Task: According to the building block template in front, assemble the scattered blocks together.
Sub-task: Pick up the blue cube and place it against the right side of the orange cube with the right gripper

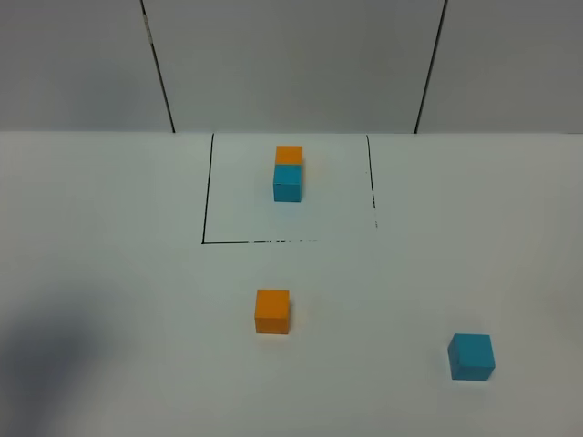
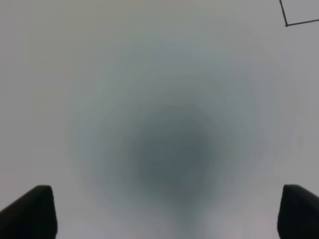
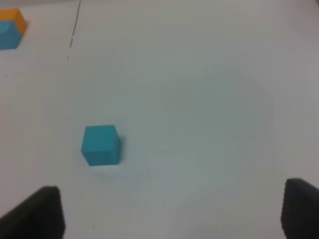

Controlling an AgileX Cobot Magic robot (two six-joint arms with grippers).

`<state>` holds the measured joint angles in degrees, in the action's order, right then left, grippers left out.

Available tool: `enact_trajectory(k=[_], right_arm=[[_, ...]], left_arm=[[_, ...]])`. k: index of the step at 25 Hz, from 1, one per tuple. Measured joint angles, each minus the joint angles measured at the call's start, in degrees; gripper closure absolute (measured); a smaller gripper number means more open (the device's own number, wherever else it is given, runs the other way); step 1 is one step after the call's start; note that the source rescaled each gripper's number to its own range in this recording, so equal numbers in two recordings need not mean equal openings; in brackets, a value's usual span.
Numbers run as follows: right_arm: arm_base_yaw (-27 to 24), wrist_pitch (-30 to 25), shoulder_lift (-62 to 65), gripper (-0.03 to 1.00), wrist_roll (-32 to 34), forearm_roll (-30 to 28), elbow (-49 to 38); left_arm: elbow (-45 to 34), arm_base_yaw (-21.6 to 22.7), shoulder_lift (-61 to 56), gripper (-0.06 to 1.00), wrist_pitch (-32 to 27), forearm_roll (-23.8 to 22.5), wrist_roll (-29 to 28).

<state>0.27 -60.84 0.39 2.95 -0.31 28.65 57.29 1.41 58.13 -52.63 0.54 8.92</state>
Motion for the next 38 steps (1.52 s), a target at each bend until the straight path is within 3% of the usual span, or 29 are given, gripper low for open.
enact_trajectory(k=[6, 20, 30, 38], right_arm=[[0.0, 0.0, 0.0, 0.23, 0.0, 0.0, 0.0], [0.0, 0.0, 0.0, 0.23, 0.0, 0.0, 0.0], [0.0, 0.0, 0.0, 0.23, 0.0, 0.0, 0.0], [0.0, 0.0, 0.0, 0.23, 0.0, 0.3, 0.0]], left_arm=[[-7.8, 0.0, -19.2, 0.09, 0.5, -1.9, -5.1], [-26.3, 0.0, -47.3, 0.1, -3.5, 4.9, -6.4], [-28.1, 0.0, -56.7, 0.13, -6.1, 9.3, -5.0], [-28.3, 0.0, -58.4, 0.29, -6.6, 9.5, -4.4]])
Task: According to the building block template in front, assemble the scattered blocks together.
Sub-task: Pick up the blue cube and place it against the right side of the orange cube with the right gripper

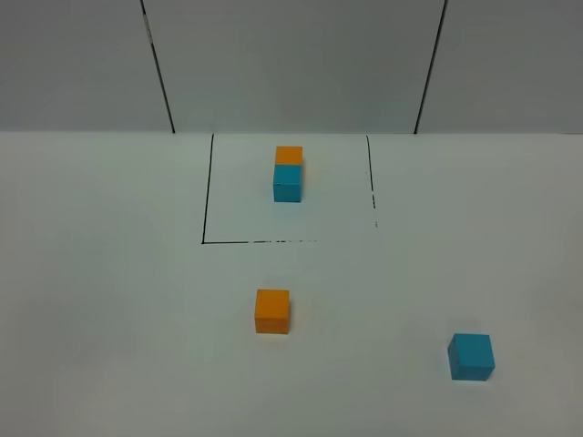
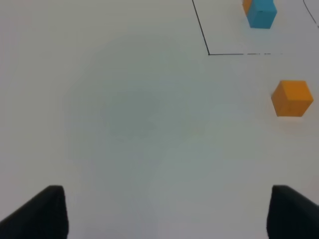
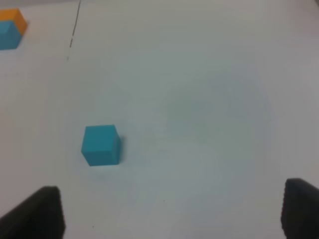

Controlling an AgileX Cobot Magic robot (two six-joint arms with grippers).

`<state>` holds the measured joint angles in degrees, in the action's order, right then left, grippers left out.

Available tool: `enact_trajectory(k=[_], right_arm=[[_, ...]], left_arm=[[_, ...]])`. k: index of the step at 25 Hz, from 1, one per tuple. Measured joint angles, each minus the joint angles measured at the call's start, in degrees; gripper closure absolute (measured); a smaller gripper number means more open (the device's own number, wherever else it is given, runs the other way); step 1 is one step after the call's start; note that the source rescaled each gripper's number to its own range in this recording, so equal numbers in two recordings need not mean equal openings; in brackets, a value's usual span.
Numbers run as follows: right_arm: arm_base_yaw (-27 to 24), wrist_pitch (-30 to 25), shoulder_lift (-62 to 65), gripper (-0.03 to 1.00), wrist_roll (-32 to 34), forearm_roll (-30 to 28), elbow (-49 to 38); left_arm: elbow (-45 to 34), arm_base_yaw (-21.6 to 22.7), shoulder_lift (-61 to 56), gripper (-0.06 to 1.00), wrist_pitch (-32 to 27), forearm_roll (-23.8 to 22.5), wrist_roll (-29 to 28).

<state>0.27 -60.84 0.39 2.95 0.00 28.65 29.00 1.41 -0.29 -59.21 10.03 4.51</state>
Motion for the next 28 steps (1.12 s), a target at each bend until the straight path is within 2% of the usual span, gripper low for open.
enact_trajectory(k=[3, 7, 28], right_arm=[[0.0, 0.0, 0.0, 0.23, 0.0, -0.3, 0.0], [0.0, 0.0, 0.0, 0.23, 0.0, -0.3, 0.0], [0.0, 0.0, 0.0, 0.23, 0.0, -0.3, 0.0]], left_arm=[[0.0, 0.0, 0.0, 0.36, 0.0, 0.0, 0.0], [0.0, 0.0, 0.0, 0.38, 0.0, 0.0, 0.0], [0.0, 0.0, 0.0, 0.38, 0.0, 0.0, 0.0]])
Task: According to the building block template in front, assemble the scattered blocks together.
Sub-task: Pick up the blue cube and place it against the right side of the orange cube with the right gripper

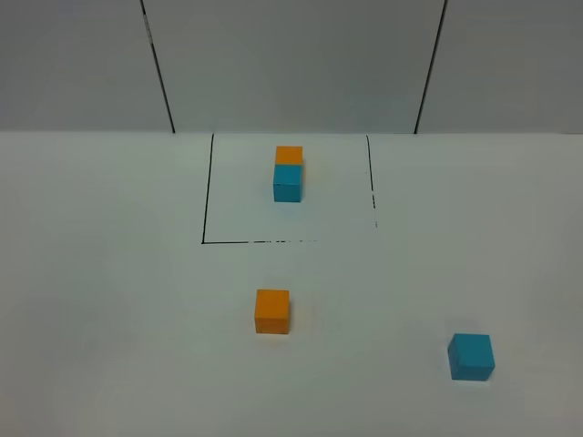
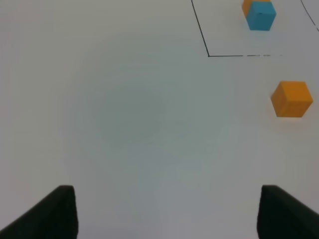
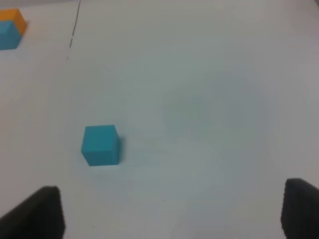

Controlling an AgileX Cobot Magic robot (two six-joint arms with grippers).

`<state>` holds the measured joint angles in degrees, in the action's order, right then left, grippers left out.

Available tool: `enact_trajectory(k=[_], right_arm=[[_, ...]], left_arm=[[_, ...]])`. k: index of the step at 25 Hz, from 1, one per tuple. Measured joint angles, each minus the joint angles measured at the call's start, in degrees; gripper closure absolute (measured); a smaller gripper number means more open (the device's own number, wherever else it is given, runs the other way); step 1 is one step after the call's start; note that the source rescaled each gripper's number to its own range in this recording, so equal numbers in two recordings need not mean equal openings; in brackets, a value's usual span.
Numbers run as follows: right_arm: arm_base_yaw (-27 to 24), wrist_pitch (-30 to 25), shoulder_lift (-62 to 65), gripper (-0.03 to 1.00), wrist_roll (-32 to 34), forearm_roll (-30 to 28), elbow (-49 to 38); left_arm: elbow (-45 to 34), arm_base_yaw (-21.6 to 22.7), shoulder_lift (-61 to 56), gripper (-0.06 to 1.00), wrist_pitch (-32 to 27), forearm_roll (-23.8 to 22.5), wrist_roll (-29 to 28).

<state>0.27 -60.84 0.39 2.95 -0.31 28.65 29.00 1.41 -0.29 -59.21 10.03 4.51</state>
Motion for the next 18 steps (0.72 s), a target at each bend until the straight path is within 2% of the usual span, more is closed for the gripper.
enact_trajectory(k=[18], right_arm=[[0.0, 0.0, 0.0, 0.23, 0.0, 0.0, 0.0]], left_arm=[[0.0, 0.0, 0.0, 0.39, 0.0, 0.0, 0.0]])
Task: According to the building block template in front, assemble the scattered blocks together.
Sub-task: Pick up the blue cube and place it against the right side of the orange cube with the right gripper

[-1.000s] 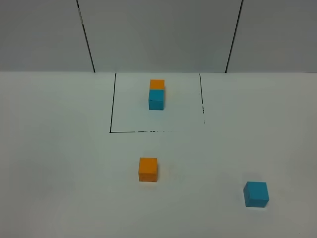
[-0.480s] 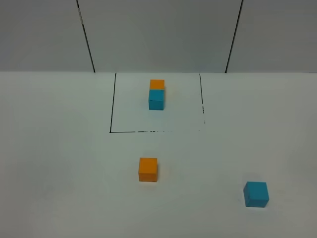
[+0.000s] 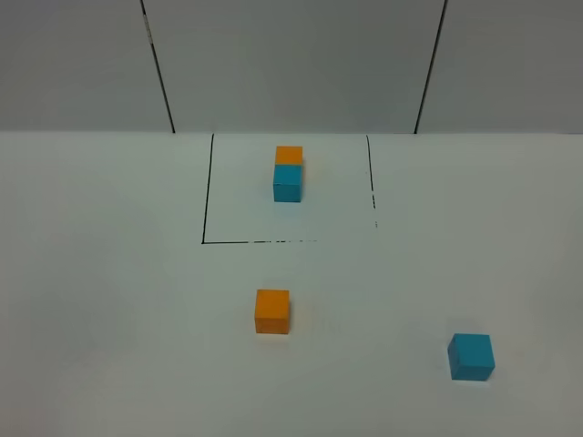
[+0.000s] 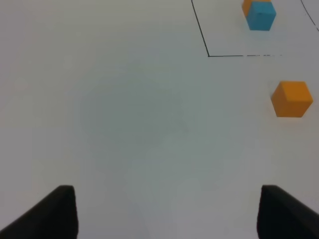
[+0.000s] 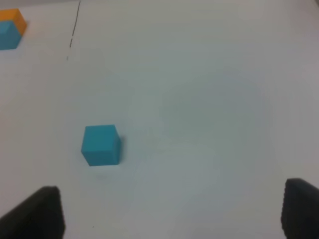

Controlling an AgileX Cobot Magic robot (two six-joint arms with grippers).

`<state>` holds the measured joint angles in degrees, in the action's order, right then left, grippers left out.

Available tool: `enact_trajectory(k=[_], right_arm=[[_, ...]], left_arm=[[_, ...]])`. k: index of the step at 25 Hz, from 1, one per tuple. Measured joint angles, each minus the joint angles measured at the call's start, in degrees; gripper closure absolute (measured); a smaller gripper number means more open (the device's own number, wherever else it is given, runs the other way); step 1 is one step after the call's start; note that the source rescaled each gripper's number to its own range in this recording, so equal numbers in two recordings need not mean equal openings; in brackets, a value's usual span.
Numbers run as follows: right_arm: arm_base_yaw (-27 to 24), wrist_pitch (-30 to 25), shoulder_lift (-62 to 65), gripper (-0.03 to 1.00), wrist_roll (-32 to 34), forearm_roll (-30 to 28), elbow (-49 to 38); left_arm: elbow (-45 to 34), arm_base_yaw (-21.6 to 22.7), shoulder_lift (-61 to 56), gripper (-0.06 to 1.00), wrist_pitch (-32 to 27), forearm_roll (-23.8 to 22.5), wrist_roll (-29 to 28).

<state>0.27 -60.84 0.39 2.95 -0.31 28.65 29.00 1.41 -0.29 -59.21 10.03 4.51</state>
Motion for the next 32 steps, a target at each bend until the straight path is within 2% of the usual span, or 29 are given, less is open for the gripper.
enact_trajectory(k=[8, 10, 12, 13, 16, 19, 25, 29, 32], right_arm=[[0.0, 0.0, 0.0, 0.22, -0.1, 0.3, 0.0], [0.0, -0.1, -0.8, 0.15, -1.0, 0.8, 0.2], [0.0, 0.0, -4.5, 0.03, -3.0, 3.8, 1.3], [0.0, 0.0, -7.5, -0.02, -4.2, 6.2, 1.8], [0.0, 0.2, -19.5, -0.03, -6.6, 12.7, 4.3], [0.0, 1.5, -34.3, -0.03, -9.3, 16.0, 7.5], [0.4, 5.5, -64.8, -0.03, -11.7, 18.8, 15.9], [6.4, 11.5, -77.5, -0.03, -10.2, 17.7, 18.9], [11.4, 15.7, -83.3, -0.03, -4.9, 14.1, 20.0]], left_arm=[[0.0, 0.0, 0.0, 0.39, 0.0, 0.0, 0.0], [0.0, 0.0, 0.0, 0.39, 0.0, 0.0, 0.0], [0.0, 0.0, 0.0, 0.39, 0.0, 0.0, 0.0], [0.0, 0.0, 0.0, 0.39, 0.0, 0.0, 0.0], [0.0, 0.0, 0.0, 0.39, 0.0, 0.0, 0.0], [0.0, 0.0, 0.0, 0.39, 0.0, 0.0, 0.0], [0.0, 0.0, 0.0, 0.39, 0.0, 0.0, 0.0], [0.0, 0.0, 0.0, 0.39, 0.0, 0.0, 0.0], [0.0, 0.0, 0.0, 0.39, 0.0, 0.0, 0.0]])
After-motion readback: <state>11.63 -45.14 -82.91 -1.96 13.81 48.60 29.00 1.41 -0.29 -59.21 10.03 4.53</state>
